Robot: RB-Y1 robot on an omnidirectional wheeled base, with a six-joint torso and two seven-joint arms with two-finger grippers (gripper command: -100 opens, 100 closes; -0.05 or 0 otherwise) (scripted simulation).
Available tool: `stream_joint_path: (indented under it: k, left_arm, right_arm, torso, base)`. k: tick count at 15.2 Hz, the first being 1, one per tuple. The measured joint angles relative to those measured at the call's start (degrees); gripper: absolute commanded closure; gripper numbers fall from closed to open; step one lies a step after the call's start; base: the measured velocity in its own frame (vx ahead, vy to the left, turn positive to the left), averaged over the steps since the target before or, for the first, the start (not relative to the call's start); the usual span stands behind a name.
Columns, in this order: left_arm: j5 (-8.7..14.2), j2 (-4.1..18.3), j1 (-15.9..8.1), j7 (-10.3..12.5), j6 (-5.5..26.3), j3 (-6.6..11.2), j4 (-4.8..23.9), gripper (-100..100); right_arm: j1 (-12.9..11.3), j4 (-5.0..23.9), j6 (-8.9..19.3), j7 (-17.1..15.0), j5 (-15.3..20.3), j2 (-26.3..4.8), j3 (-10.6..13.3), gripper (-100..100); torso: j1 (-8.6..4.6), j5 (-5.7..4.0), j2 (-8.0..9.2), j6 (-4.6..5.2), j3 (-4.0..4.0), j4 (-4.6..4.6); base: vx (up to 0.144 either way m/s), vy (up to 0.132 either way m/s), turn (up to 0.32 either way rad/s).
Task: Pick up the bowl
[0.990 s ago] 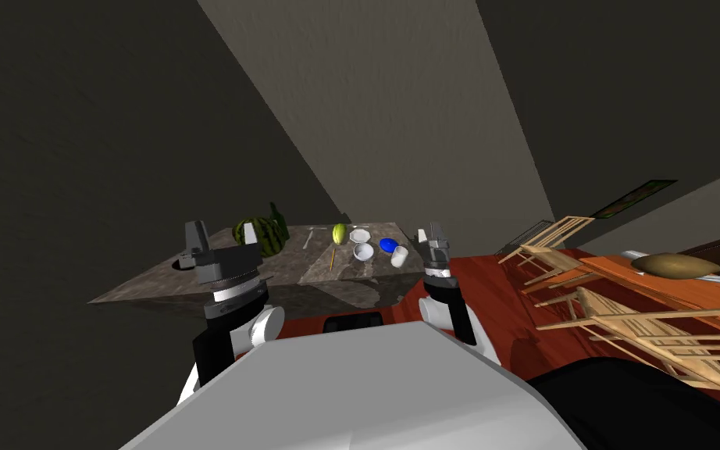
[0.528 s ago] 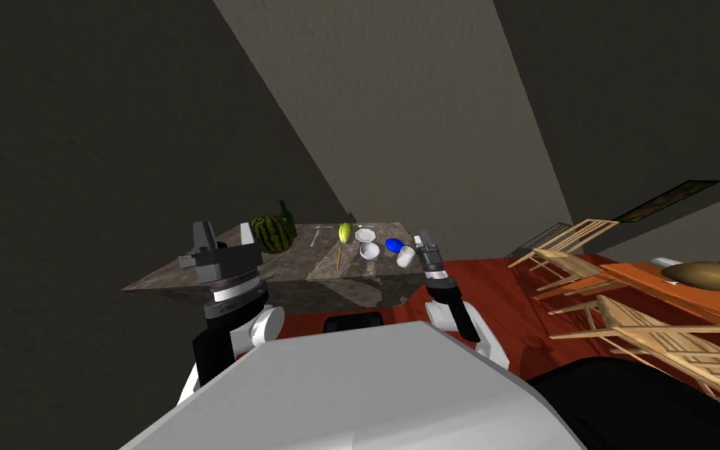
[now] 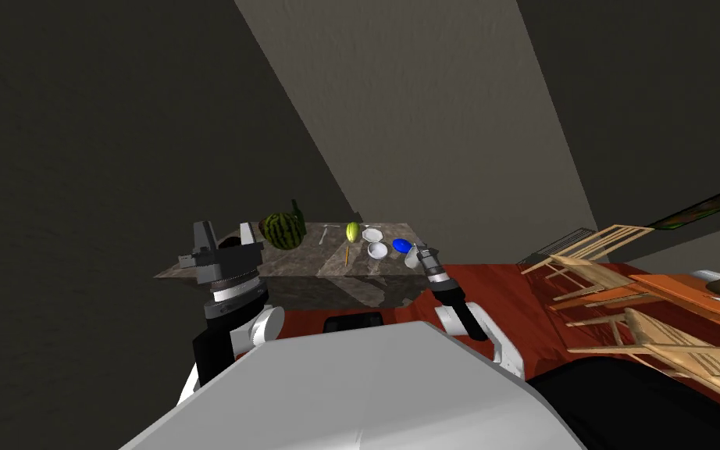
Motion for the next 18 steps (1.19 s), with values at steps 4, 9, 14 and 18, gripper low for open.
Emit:
stream_joint_path:
  k: [4,9,14,18]
  left_arm:
    - [0.0,0.0,0.0,0.0,0.0,0.0,0.0,0]
    - [0.0,0.0,0.0,0.0,0.0,0.0,0.0,0]
    - [0.0,0.0,0.0,0.0,0.0,0.0,0.0,0]
    - [0.0,0.0,0.0,0.0,0.0,0.0,0.0,0]
  right_arm:
    - [0.94,4.39,-0.22,0.83,1.95,-5.36,-0.74,-100]
    - [1.55,9.45,0.68,2.12,4.54,-11.7,-1.19,-100]
    - [2.61,13.33,1.22,2.79,6.55,-17.79,-1.97,-100]
    - [3.47,16.95,1.59,3.63,8.51,-22.79,-2.42,-100]
  torso:
    - [0.12,0.03,-0.03,-0.01,-0.02,-0.01]
    - [0.12,0.04,-0.03,0.01,-0.02,0.0]
    - [0.1,0.02,-0.09,-0.02,-0.05,-0.02]
    - [0.13,0.04,-0.07,-0.02,-0.04,-0.01]
  base:
    - [-0.01,0.092,0.133]
    - [-0.006,0.092,0.112]
    - [0.009,0.081,0.118]
    - [0.006,0.092,0.12]
